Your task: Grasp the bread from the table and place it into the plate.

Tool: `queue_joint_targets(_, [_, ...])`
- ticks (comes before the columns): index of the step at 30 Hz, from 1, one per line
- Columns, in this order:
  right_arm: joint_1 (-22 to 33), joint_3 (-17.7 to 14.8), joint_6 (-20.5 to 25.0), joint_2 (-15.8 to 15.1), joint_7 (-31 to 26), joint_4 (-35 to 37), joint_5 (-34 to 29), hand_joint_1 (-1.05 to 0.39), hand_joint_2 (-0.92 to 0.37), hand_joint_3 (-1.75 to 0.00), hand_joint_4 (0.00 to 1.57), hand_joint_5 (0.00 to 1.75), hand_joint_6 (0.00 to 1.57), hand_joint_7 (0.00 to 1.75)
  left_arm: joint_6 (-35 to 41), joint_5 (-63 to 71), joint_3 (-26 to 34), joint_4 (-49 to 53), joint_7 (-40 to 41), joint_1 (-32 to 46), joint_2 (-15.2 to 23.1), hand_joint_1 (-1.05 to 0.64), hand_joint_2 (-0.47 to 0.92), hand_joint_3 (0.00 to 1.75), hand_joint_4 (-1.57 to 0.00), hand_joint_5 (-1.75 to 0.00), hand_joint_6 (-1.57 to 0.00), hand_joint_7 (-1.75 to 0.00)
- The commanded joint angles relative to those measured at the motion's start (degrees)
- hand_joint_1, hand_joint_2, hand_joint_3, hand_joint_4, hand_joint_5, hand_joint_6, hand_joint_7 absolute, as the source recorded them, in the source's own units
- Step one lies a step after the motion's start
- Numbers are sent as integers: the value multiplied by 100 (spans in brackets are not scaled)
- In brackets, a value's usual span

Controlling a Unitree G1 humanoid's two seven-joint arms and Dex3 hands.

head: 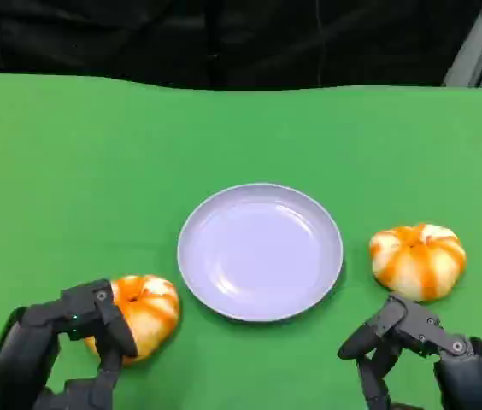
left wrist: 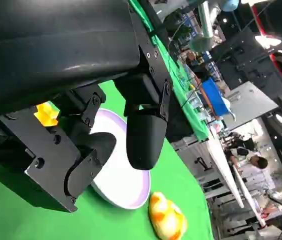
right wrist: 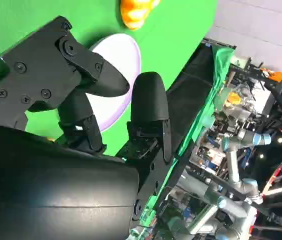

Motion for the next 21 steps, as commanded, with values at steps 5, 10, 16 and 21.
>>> queue_joint_targets(5, [20, -43, 16, -75, 13, -17, 15, -16, -41, -123, 80, 165, 70, 128, -64, -35, 49, 48, -13, -16, 23, 4, 33, 145, -93, -165, -86, -148])
queue_joint_targets(10, [5, -45, -6, -93, 12, 7, 16, -16, -41, -122, 80, 164, 70, 127, -73, -36, 54, 68, -12, -27, 23, 5, 33, 145, -92, -165, -86, -148])
queue_joint_targets(16, [-1, -42, -5, -94, 17, 16, 35, -16, -41, -122, 80, 164, 71, 125, -68, -42, 61, 96, -6, -40, 19, 3, 40, 132, -85, -149, -85, -127])
queue_joint_targets(21, [9, -38, 6, -84, 23, 4, 56, -15, -41, -121, 80, 164, 71, 124, -61, 79, 75, 162, 47, -73, 22, -4, 65, 76, -69, -105, -82, -64])
